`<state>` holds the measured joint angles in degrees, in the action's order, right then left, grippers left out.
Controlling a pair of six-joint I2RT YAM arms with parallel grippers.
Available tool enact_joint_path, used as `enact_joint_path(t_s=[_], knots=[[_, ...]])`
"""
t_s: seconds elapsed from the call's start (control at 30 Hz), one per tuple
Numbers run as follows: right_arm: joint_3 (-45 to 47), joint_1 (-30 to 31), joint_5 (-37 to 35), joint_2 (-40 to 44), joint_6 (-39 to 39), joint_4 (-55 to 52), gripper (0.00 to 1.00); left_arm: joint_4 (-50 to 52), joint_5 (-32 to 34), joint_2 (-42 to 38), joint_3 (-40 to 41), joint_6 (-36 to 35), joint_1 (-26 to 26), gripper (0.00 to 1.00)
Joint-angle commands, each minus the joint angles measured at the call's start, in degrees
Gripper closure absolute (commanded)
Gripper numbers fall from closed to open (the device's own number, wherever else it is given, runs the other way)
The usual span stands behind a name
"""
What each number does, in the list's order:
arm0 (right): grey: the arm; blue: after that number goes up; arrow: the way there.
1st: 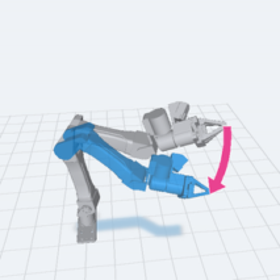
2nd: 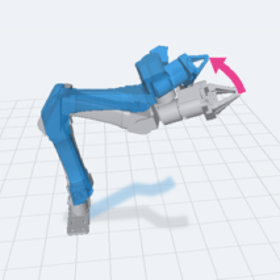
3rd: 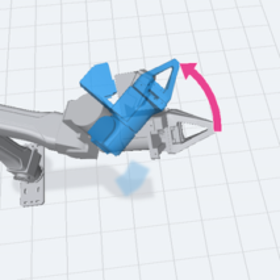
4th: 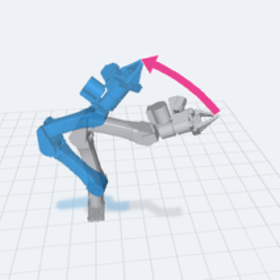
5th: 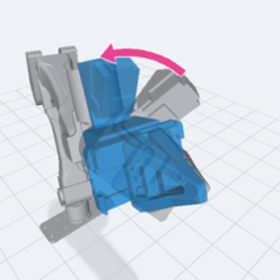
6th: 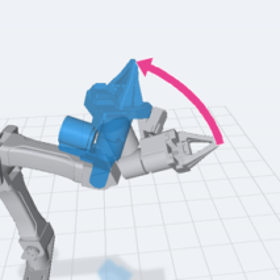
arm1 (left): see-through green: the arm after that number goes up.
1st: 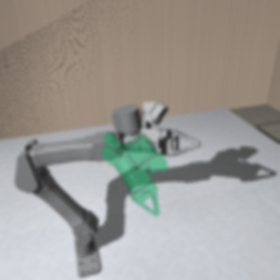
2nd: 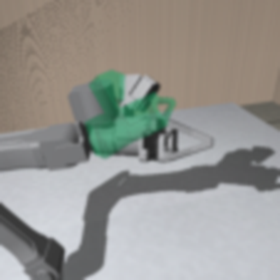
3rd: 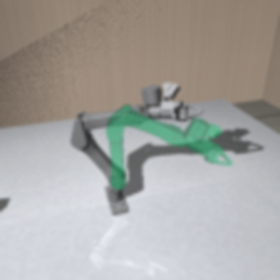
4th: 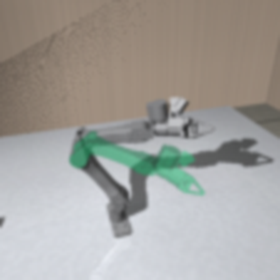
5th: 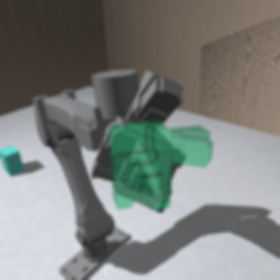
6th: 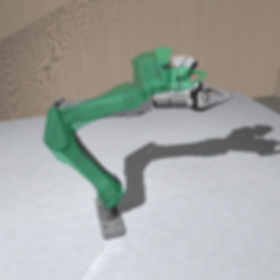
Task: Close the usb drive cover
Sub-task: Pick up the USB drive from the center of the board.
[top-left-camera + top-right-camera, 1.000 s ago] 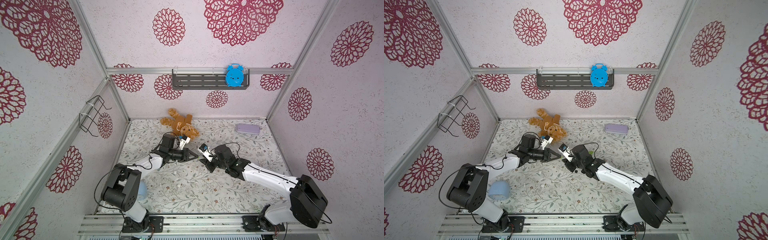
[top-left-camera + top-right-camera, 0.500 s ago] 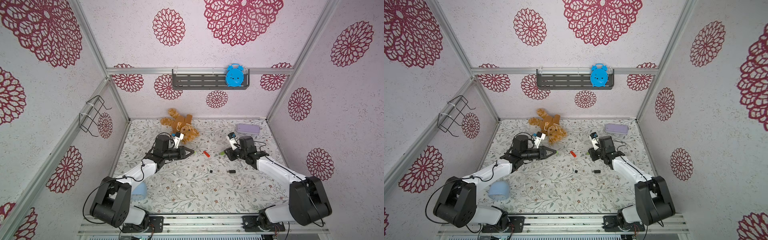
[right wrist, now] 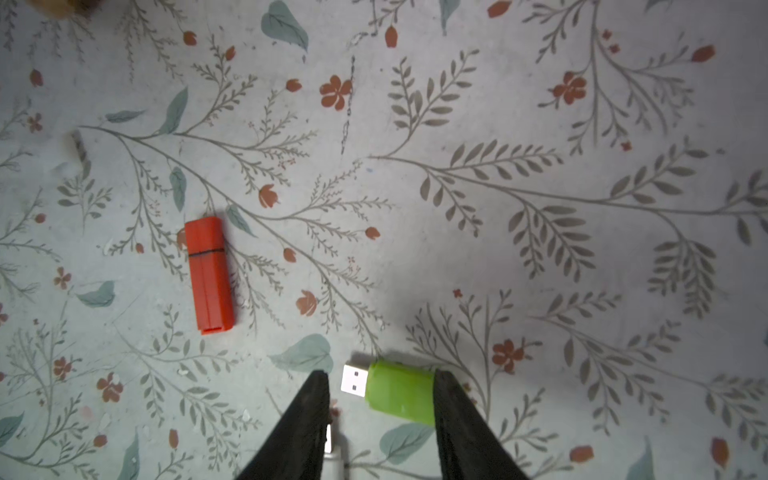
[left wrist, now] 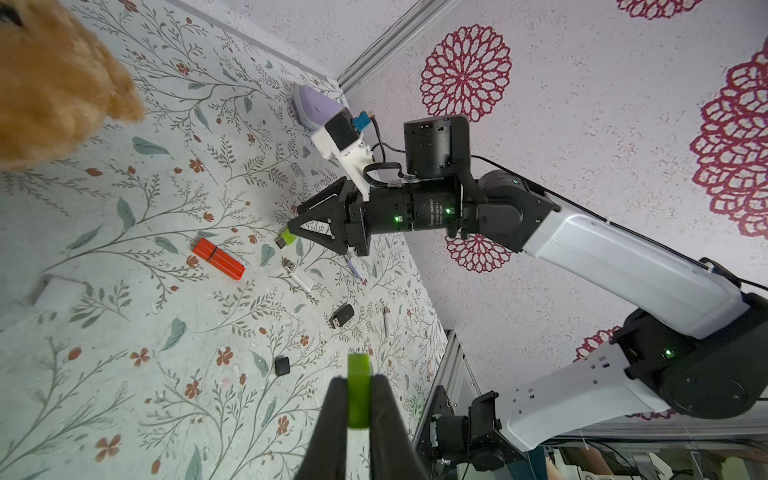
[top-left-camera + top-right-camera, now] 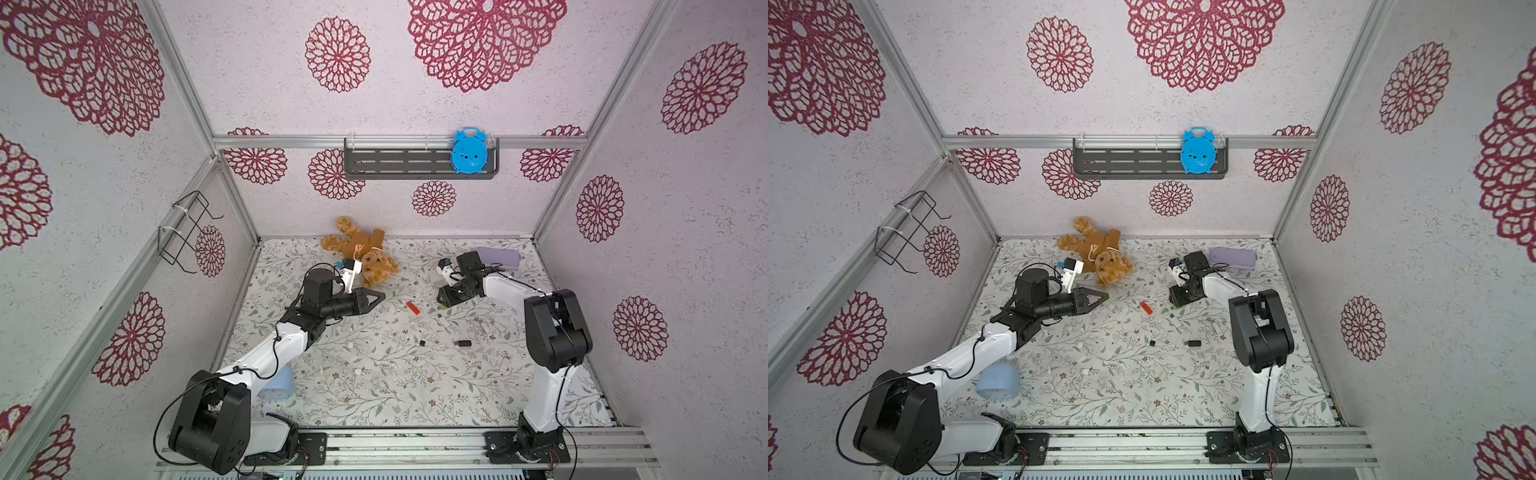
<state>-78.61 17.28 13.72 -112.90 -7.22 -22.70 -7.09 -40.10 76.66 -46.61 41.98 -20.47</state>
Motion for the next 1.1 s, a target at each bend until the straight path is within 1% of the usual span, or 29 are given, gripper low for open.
enact_joint_path(t_s=[0.0,0.07,0.2,0.37,0.5,0.6,0.67,0.77,0.9,1.07], knots=[[-4.3,-0.2,0.2,-2.1,-1.7,-5.7,0.53,1.7,1.7,-1.8,0.2,-1.9,0.3,0.91],[-7.6,-0.2,0.2,-4.7,-2.7,-9.1,0.54,1.8,2.0,-2.2,0.3,-2.2,0.4,0.91],[-8.2,-0.2,1.0,-5.7,-3.3,-10.8,0.53,2.1,1.6,-2.0,0.3,-2.3,0.3,0.91],[-7.1,-0.2,0.8,-4.9,-4.5,-13.2,0.52,1.7,1.2,-1.4,0.4,-2.3,0.3,0.9],[-3.8,0.0,0.4,-2.1,-5.3,-13.2,0.52,1.7,1.1,-1.1,0.5,-2.3,0.3,0.9],[-1.9,0.2,-1.4,-0.9,-5.7,-12.5,0.53,1.4,0.7,-0.7,0.4,-2.3,0.3,0.9],[-1.3,0.6,-3.8,-0.8,-5.5,-12.0,0.55,1.1,0.6,-0.5,0.4,-2.2,0.3,0.9],[-1.6,1.8,-8.5,-1.7,-5.3,-11.7,0.6,0.7,0.3,-0.1,0.3,-1.9,0.3,0.9],[-3.6,3.6,-13.0,-4.1,-6.3,-13.1,0.62,0.5,0.2,0.0,0.3,-1.9,0.3,0.9],[-7.1,4.4,-13.7,-6.8,-5.7,-17.6,0.68,1.2,0.3,-0.4,0.4,-2.1,0.3,0.9]])
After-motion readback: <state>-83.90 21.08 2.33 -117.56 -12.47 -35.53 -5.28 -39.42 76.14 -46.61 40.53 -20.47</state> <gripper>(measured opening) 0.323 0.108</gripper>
